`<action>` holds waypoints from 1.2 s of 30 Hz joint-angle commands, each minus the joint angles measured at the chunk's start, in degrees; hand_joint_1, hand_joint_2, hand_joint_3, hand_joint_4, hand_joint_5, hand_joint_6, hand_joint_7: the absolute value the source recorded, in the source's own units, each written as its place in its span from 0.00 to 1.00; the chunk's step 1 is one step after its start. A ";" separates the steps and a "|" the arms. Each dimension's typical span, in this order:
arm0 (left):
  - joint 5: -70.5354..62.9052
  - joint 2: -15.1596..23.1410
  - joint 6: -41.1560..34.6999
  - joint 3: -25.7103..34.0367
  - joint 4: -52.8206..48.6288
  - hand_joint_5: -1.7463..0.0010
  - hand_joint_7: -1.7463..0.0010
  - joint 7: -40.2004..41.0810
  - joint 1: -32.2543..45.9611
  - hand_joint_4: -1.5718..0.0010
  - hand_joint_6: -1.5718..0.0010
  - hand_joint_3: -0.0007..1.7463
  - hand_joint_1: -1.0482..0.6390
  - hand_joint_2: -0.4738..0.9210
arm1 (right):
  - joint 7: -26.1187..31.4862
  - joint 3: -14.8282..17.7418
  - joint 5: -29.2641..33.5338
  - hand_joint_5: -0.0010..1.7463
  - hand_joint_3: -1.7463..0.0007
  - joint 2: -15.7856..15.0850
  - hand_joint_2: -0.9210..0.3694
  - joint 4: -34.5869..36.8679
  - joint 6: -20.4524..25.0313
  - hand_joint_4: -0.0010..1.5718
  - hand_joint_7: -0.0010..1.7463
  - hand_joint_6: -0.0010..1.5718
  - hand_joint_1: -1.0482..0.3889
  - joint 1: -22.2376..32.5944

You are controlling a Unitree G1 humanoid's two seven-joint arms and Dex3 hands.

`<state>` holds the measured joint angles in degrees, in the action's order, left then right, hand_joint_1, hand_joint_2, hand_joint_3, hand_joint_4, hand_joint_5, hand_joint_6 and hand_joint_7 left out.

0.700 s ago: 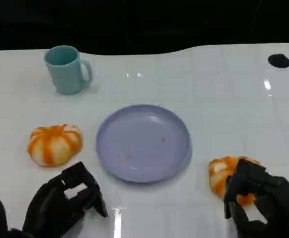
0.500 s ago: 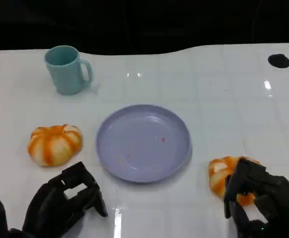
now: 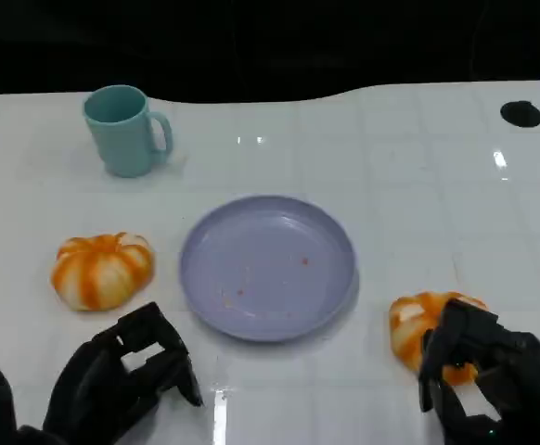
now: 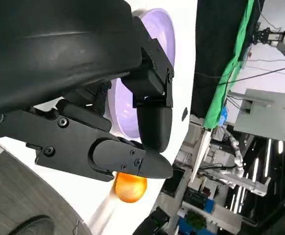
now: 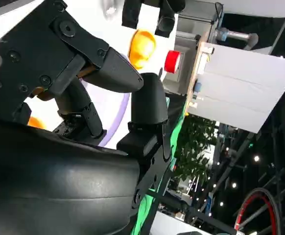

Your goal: Grasp the bread from the table and place it into the plate.

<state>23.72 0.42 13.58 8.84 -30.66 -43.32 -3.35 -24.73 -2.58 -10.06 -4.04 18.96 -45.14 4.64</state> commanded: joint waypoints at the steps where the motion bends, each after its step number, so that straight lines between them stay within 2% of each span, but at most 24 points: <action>1: -0.52 1.10 -0.41 0.23 1.23 0.00 0.19 0.72 0.72 0.56 0.57 0.05 0.23 1.00 | -0.52 0.06 -1.77 1.00 0.12 -0.27 0.48 -1.34 1.49 0.55 0.95 0.39 0.46 0.50; 5: -0.59 1.01 0.10 0.33 1.24 0.00 0.19 0.44 0.81 0.56 0.58 0.05 0.24 1.00 | -1.22 0.18 -3.07 1.00 0.16 0.09 0.46 -1.43 1.17 0.53 0.93 0.38 0.46 0.43; 7: -0.49 1.02 -0.01 0.36 1.31 0.00 0.18 0.35 0.86 0.56 0.58 0.05 0.24 1.00 | -0.95 0.70 -2.23 1.00 0.20 0.18 0.43 -0.16 -1.50 0.50 0.90 0.36 0.45 -0.36; 9: -0.35 1.01 0.04 0.43 1.15 0.00 0.19 0.14 0.82 0.56 0.58 0.05 0.24 1.00 | -0.69 1.06 -1.39 0.99 0.28 0.03 0.38 0.74 -3.67 0.41 0.82 0.32 0.44 -1.04; 12: -0.42 0.98 0.18 0.42 1.18 0.00 0.19 0.14 0.86 0.56 0.58 0.05 0.24 1.00 | -0.28 1.31 -0.03 0.89 0.36 -0.68 0.32 0.54 -4.99 0.31 0.76 0.25 0.43 -1.42; 15: -0.37 0.96 -0.08 0.39 1.60 0.00 0.18 0.26 0.96 0.56 0.58 0.06 0.24 1.00 | 1.94 2.11 4.76 0.74 0.52 -2.37 0.23 -2.26 -4.44 0.19 0.66 0.15 0.40 -1.27; 17: -0.35 0.91 -0.15 0.38 1.79 0.00 0.18 0.33 1.05 0.56 0.58 0.06 0.24 1.00 | 4.63 3.27 11.81 0.71 0.61 -4.24 0.17 -3.76 -4.96 0.13 0.61 0.09 0.39 -1.44; 18: -0.34 0.90 -0.19 0.37 1.87 0.00 0.18 0.34 1.09 0.56 0.58 0.06 0.25 1.00 | 5.98 3.81 15.54 0.70 0.68 -5.30 0.13 -4.67 -4.99 0.06 0.57 0.05 0.38 -1.50; 20: -0.49 0.91 -0.12 0.30 1.98 0.00 0.18 0.44 1.17 0.56 0.59 0.05 0.25 1.00 | 8.57 4.43 21.55 0.66 0.79 -7.01 0.06 -6.49 -4.63 0.02 0.50 0.02 0.37 -1.42; 22: -0.34 0.84 -0.14 0.36 2.01 0.00 0.18 0.38 1.18 0.56 0.58 0.06 0.25 1.00 | 10.87 4.65 26.37 0.58 0.87 -8.25 0.02 -8.60 -3.36 0.00 0.44 0.01 0.36 -0.98; 25: -0.18 0.83 -0.31 0.43 2.04 0.00 0.19 0.33 1.15 0.56 0.58 0.06 0.26 1.00 | 13.42 4.62 31.79 0.48 0.94 -9.60 0.01 -12.24 -0.32 0.00 0.39 0.01 0.36 -0.17; 36: -0.47 0.51 -0.39 0.04 2.72 0.00 0.20 0.70 1.49 0.57 0.58 0.06 0.27 1.00 | 16.77 2.98 49.48 0.17 1.00 -15.95 0.05 -24.81 11.49 0.00 0.23 0.02 0.37 1.36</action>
<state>23.18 0.35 13.36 8.65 -28.50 -43.29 -2.39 -8.64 1.09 36.37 -17.96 -3.36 -36.17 5.62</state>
